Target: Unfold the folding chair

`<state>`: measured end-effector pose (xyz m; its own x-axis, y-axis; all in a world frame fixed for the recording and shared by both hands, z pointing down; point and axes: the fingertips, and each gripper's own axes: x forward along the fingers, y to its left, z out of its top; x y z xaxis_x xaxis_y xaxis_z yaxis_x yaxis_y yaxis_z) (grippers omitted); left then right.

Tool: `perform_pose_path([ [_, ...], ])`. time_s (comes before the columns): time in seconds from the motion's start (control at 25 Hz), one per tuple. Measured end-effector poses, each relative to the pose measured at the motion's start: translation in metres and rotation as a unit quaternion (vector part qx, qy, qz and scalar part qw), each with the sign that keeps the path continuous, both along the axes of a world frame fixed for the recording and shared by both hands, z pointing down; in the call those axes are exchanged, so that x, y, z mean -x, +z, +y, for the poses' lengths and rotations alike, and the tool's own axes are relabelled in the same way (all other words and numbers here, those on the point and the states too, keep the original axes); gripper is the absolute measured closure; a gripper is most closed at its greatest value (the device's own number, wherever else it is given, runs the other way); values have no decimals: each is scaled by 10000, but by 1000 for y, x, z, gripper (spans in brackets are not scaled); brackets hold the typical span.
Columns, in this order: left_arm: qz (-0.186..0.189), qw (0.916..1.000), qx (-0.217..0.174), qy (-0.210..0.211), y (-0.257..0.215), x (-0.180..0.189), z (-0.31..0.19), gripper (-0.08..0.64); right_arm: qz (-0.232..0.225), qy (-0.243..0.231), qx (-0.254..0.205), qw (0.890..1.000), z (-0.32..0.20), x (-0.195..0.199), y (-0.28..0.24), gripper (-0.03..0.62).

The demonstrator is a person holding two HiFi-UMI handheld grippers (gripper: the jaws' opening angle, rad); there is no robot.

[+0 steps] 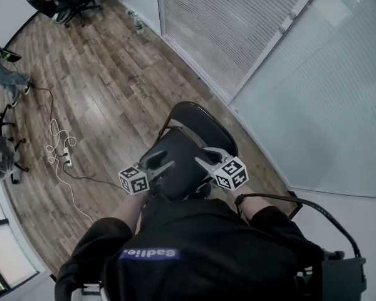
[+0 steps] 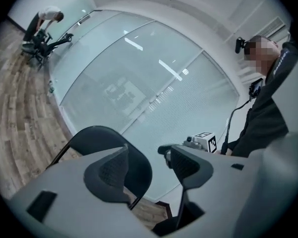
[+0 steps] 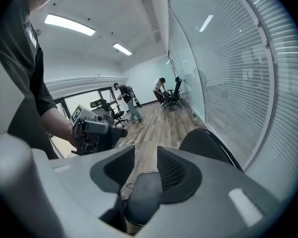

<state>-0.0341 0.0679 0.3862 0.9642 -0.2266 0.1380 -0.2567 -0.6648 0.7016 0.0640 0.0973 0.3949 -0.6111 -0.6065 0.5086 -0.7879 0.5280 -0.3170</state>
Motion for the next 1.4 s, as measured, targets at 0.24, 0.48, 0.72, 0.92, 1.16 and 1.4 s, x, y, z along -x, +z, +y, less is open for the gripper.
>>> perform_pose_path([
  [0.24,187,9947,-929,392,-73,-44,13,414,-478,-125,-421,9979,-2,10,-26,504],
  [0.48,101,9823,-1735,698,-128,-52,8,525,-695,247,-952,9927,-13,17,-82,552],
  [0.72,-207,9640,-2578,621,-194,-48,-6,554,-711,446,-1526,9847,-23,40,-159,589],
  [0.92,-398,9518,-3022,339,-221,-43,-10,555,-631,491,-1910,9783,-21,53,-199,591],
  [1.16,-483,9565,-2870,224,-199,-31,5,555,-667,479,-1944,9775,-9,65,-190,591],
  [1.4,-545,9547,-2914,246,-201,-28,12,555,-664,459,-1919,9781,-5,66,-190,591],
])
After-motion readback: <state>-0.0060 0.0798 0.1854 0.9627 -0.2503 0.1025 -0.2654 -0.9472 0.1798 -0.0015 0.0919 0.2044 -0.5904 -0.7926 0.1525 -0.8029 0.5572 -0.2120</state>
